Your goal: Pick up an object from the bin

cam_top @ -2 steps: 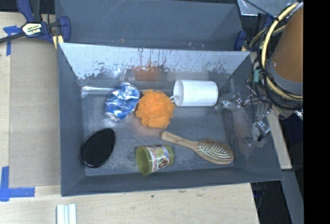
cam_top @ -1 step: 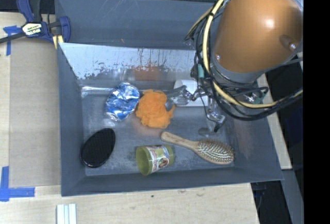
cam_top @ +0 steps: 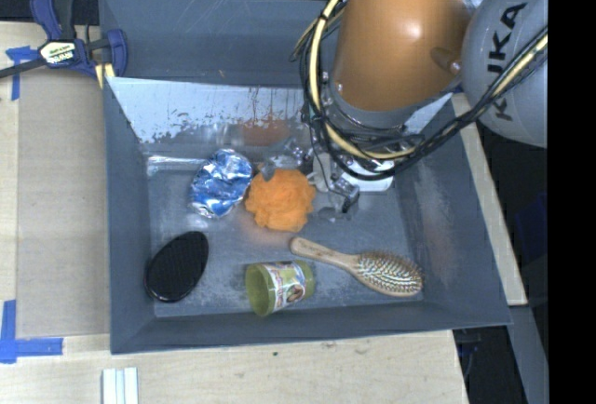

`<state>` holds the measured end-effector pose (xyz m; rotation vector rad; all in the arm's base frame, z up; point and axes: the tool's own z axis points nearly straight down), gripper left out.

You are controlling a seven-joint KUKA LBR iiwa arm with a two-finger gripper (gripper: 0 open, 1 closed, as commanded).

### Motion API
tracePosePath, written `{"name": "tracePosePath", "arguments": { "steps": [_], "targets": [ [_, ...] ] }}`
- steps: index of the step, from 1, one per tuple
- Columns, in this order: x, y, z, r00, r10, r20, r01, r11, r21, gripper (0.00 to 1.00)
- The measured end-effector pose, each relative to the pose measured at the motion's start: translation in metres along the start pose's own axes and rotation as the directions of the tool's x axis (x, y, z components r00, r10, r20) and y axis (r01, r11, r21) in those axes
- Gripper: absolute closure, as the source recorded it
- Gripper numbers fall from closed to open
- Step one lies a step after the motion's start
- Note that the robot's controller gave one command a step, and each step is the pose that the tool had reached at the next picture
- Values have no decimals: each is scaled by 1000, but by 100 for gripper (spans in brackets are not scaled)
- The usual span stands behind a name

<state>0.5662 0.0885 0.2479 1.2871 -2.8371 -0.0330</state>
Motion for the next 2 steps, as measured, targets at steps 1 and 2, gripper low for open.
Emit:
{"name": "tracePosePath", "arguments": {
  "steps": [1,2],
  "targets": [
    [2,0,-4,1000,4,2,-4,1000,3,100],
    [2,0,-4,1000,5,1,-5,1000,3,100]
  ]
}}
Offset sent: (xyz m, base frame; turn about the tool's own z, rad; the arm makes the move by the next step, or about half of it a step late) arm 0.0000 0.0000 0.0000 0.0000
